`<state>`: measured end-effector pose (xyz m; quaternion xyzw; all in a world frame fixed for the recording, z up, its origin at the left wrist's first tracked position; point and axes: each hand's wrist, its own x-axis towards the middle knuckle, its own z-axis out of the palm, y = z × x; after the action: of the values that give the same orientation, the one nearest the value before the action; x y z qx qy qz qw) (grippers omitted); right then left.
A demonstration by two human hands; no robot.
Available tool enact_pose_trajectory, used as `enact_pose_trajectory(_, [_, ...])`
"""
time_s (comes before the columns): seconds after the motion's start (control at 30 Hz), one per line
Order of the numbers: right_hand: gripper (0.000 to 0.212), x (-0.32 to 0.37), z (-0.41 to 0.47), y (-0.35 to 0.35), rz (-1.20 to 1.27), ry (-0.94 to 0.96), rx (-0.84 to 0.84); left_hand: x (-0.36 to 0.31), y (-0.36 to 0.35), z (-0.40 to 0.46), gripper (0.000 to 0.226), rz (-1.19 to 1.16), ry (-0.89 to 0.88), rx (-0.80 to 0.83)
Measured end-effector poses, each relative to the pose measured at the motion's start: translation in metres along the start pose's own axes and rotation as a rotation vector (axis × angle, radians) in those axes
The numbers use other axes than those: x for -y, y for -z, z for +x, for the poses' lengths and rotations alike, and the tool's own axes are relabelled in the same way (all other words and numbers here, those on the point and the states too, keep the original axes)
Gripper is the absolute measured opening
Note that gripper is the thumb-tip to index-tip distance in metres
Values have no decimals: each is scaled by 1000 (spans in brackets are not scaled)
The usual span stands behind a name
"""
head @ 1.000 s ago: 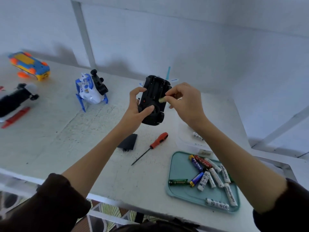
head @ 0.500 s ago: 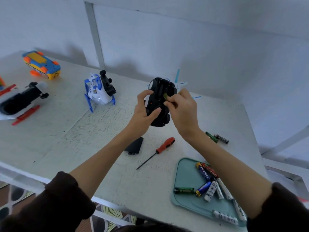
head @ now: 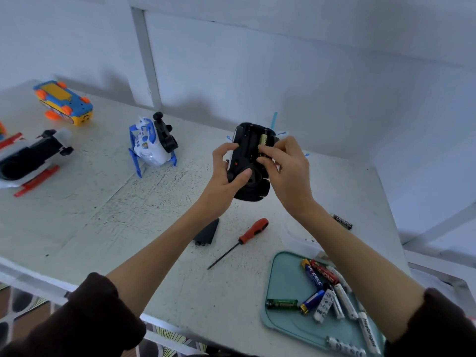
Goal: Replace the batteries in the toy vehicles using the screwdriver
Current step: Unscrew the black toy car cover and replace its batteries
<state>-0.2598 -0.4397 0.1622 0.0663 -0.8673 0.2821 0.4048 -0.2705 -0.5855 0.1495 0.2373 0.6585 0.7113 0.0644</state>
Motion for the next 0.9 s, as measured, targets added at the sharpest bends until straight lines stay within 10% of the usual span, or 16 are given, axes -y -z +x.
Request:
enact_pose_trajectory(0.43, [22, -4, 18, 21, 484, -246, 198, -3, -1, -4, 41, -54, -6, 37])
enact_pose_trajectory(0.9, [38, 1, 7, 48, 305, -268, 289, 2, -8, -10, 42, -51, 4, 74])
